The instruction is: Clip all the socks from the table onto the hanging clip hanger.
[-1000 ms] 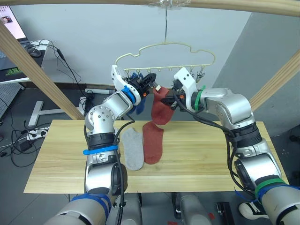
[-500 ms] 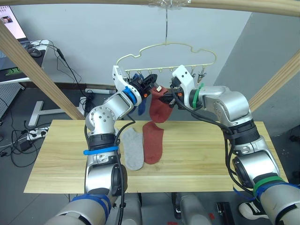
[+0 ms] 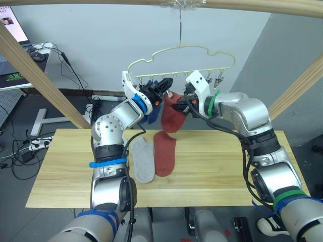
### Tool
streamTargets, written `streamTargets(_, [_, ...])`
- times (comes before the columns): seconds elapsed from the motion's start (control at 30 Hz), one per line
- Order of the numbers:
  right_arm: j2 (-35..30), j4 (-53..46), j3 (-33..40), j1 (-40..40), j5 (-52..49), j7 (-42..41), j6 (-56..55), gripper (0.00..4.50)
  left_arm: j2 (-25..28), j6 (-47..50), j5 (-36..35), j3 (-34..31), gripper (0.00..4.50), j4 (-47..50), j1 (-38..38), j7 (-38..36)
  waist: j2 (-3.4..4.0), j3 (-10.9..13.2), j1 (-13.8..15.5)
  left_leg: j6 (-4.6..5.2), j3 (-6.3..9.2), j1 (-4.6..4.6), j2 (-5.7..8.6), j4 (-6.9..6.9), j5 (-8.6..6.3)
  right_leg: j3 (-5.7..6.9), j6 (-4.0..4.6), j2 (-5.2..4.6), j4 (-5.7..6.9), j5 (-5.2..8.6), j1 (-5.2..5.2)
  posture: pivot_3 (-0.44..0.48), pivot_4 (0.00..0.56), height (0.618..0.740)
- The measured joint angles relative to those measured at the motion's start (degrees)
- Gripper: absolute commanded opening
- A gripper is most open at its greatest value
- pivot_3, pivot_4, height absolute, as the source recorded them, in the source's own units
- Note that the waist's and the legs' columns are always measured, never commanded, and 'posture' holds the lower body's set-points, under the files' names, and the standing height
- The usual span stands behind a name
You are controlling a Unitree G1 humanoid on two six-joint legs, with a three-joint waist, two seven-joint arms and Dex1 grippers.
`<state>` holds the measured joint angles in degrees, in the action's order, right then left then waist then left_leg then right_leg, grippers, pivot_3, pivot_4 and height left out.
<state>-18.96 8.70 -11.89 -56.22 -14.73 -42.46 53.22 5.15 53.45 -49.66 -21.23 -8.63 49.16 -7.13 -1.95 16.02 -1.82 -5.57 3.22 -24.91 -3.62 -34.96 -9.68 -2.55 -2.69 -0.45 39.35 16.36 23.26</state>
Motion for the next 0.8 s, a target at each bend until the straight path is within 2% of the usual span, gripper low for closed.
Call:
streamTargets(0.27, [0.0, -2.2, 0.0, 3.1, 0.0, 0.3, 0.1, 4.27, 6.7, 1.5, 1.4, 6.8, 2.54, 8.8, -6.4, -5.0, 0.00, 0.0, 0.1, -0.01, 0.01, 0.01, -0.01, 0.00, 0.00, 0.00, 0.00, 0.00, 0.07, 0.00, 0.02, 0.052, 0.199, 0.740])
streamTargets(0.3, [0.0, -2.8, 0.0, 3.8, 0.0, 0.4, 0.2, 4.49, 7.9, 1.7, 1.6, 7.7, 2.54, 10.0, -7.1, -5.7, 0.00, 0.0, 0.1, -0.01, 0.02, 0.01, -0.01, 0.00, 0.00, 0.01, 0.00, 0.00, 0.08, 0.00, 0.02, 0.056, 0.199, 0.740])
streamTargets(0.47, [0.0, -8.0, 0.2, 8.2, -0.5, 2.3, 2.7, 4.49, 13.9, 1.9, 3.3, 10.8, 2.54, 15.5, -10.5, -10.1, 0.00, 0.0, 0.3, 0.02, 0.03, 0.02, -0.01, 0.00, -0.01, 0.01, 0.00, 0.00, 0.15, 0.00, 0.03, 0.089, 0.195, 0.740])
streamTargets(0.63, [1.4, -15.5, 3.5, 13.7, -1.2, 8.0, 5.9, 4.49, 19.1, -3.1, 7.4, 14.4, 2.54, 20.0, -15.5, -16.9, 0.00, 0.0, 0.5, 0.02, 0.06, 0.02, -0.02, 0.01, -0.01, 0.02, 0.00, 0.00, 0.20, 0.00, 0.05, 0.114, 0.195, 0.740])
streamTargets(0.8, [10.1, -24.4, 9.7, 20.2, 0.1, 21.0, 7.2, 4.49, 22.9, -9.7, 9.6, 14.7, 2.54, 21.3, -17.4, -24.8, -0.01, 0.0, 0.8, 0.03, 0.09, 0.04, -0.03, 0.02, 0.00, 0.04, 0.01, 0.02, 0.30, 0.01, 0.07, 0.120, 0.203, 0.740])
